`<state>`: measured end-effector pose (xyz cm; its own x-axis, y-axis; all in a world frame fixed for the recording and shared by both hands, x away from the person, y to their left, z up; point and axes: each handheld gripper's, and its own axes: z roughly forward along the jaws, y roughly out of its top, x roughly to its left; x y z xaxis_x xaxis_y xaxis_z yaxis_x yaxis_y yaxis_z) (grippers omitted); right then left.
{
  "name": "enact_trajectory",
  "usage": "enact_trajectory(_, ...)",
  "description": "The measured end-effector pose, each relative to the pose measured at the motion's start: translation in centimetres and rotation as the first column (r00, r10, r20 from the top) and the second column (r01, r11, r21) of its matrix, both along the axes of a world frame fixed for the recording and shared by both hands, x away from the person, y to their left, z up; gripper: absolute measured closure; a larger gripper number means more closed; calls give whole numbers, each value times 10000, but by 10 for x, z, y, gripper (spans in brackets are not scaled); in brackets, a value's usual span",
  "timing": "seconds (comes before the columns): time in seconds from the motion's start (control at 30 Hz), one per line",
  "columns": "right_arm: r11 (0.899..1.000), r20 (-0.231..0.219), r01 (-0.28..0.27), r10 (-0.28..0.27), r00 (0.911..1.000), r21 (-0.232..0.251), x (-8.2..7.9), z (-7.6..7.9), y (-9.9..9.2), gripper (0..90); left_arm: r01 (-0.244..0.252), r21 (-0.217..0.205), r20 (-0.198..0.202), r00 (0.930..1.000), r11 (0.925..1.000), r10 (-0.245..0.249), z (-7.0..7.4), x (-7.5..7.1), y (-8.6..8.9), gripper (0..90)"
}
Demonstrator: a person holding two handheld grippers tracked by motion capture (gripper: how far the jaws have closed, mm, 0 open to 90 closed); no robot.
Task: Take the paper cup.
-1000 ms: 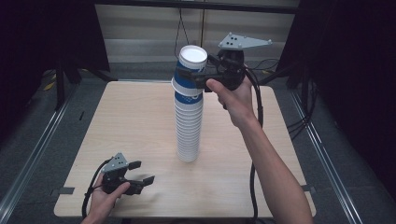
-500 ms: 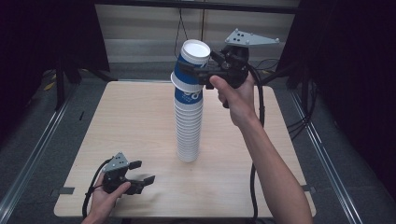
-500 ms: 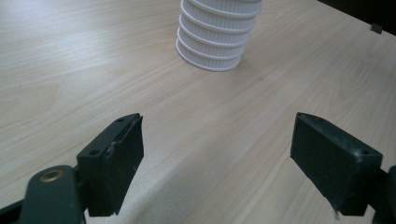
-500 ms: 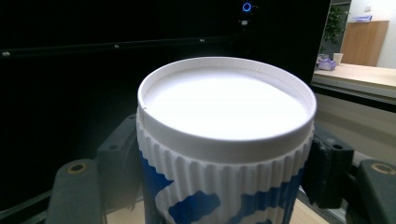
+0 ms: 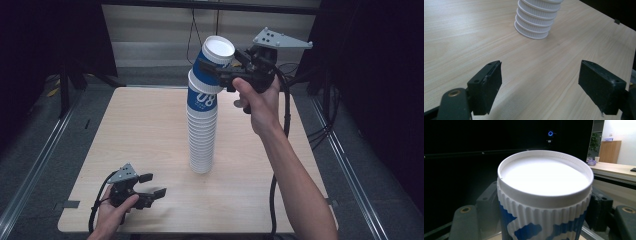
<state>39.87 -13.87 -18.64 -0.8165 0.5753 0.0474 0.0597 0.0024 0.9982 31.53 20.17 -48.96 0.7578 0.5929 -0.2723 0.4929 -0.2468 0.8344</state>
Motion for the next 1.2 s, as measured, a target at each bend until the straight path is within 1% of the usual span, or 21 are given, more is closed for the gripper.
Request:
enact_trajectory(0.23, 9999, 104, 172, -171, 9998, -17, -4, 1, -7, 275, -63, -51, 14, 10000, 10000, 63, 0, 1, 1, 190)
enact_trajectory(0.27, 9998, 114, 208, -208, 9997, -21, -5, 1, -9, 276, -17, -84, 60, 10000, 10000, 17, 1, 1, 0, 190)
enact_trajectory(0.33, 9997, 118, 223, -222, 9997, -67, -8, 1, -13, 277, 67, -5, 250, 9997, 10000, -67, 4, 0, -1, 189)
enact_trajectory(0.4, 9995, 172, 317, -318, 9993, 24, -12, 1, -20, 277, 170, -48, 382, 9991, 9998, -168, 6, -1, -3, 189)
enact_trajectory(0.43, 9994, 199, 353, -353, 9992, 24, -13, 2, -21, 278, 191, 8, 425, 9989, 9998, -191, 7, -1, -4, 189)
enact_trajectory(0.47, 9993, 201, 374, -374, 9991, 21, -15, 2, -23, 278, 249, -27, 451, 9987, 9997, -247, 10, -2, -5, 189)
enact_trajectory(0.5, 9993, 210, 370, -370, 9991, 12, -16, 2, -25, 278, 249, -27, 451, 9987, 9997, -247, 10, -2, -5, 189)
enact_trajectory(0.57, 9990, 211, 446, -444, 9988, -65, -18, 2, -30, 278, 238, -178, 512, 9984, 9996, -228, 15, -2, -7, 188)
enact_trajectory(0.6, 9990, 211, 446, -444, 9988, -65, -18, 2, -30, 278, 238, -178, 512, 9984, 9996, -228, 15, -2, -7, 188)
enact_trajectory(0.67, 9983, 164, 572, -571, 9982, -91, -23, 0, -35, 279, 303, -237, 465, 9985, 9993, -292, 18, 0, -9, 188)
enact_trajectory(0.7, 9985, 161, 528, -525, 9985, -166, -27, -4, -40, 280, 287, -174, 491, 9984, 9994, -278, 19, 0, -10, 188)
enact_trajectory(0.8, 9981, 171, 616, -614, 9980, -97, -34, -8, -48, 281, 322, -95, 460, 9984, 9994, -317, 23, 3, -13, 188)
enact_trajectory(0.87, 9975, 207, 699, -697, 9974, -100, -36, -8, -51, 281, 365, -229, 452, 9984, 9991, -354, 26, 6, -17, 187)
enact_trajectory(0.9, 9966, 230, 823, -821, 9964, -93, -40, -8, -58, 282, 375, -282, 465, 9983, 9989, -362, 28, 7, -20, 183)
enact_trajectory(0.93, 9963, 235, 857, -855, 9961, -47, -41, -8, -61, 282, 437, -224, 557, 9975, 9988, -424, 30, 10, -25, 183)
enact_trajectory(0.97, 9963, 235, 857, -855, 9961, -47, -41, -8, -61, 282, 437, -224, 557, 9975, 9988, -424, 30, 10, -25, 183)
enact_trajectory(1.03, 9956, 236, 925, -921, 9955, -131, -47, -9, -68, 283, 566, -276, 531, 9971, 9980, -551, 35, 12, -34, 182)
enact_trajectory(1.1, 9950, 207, 969, -963, 9951, -260, -51, -13, -72, 282, 657, -312, 540, 9965, 9973, -640, 37, 13, -37, 181)
enact_trajectory(1.13, 9950, 207, 969, -963, 9951, -260, -51, -13, -72, 282, 700, -409, 537, 9963, 9967, -678, 40, 13, -40, 181)
enact_trajectory(1.17, 9948, 180, 984, -980, 9950, -268, -52, -15, -74, 283, 753, -483, 682, 9951, 9960, -719, 44, 14, -43, 172)
enact_trajectory(1.2, 9950, -11, 972, -972, 9953, -213, -56, -24, -79, 283, 769, -523, 774, 9943, 9957, -728, 47, 15, -45, 159)
